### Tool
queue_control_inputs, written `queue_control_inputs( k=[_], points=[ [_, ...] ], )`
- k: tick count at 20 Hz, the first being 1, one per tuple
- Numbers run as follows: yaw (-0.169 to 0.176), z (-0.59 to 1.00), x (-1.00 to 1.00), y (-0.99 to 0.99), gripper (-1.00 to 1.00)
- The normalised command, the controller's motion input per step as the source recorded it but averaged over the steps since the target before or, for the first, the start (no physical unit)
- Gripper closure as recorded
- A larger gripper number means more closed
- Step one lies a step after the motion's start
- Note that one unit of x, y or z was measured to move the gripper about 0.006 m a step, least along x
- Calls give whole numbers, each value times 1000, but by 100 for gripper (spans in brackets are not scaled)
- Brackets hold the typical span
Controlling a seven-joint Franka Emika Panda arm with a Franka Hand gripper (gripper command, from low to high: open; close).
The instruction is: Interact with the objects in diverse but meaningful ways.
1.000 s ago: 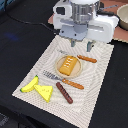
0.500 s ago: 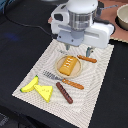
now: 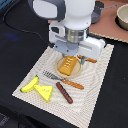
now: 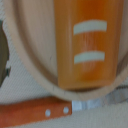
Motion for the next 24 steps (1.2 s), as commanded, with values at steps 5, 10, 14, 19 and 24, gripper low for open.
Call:
queue_control_inputs(
  k=[5,10,14,19,24],
  points=[
    [0,-257,0,-161,-100],
    [0,-225,0,-126,-100],
    [0,-214,0,-139,100],
    [0,-214,0,-149,100],
    [0,-215,0,-159,100]
  ],
)
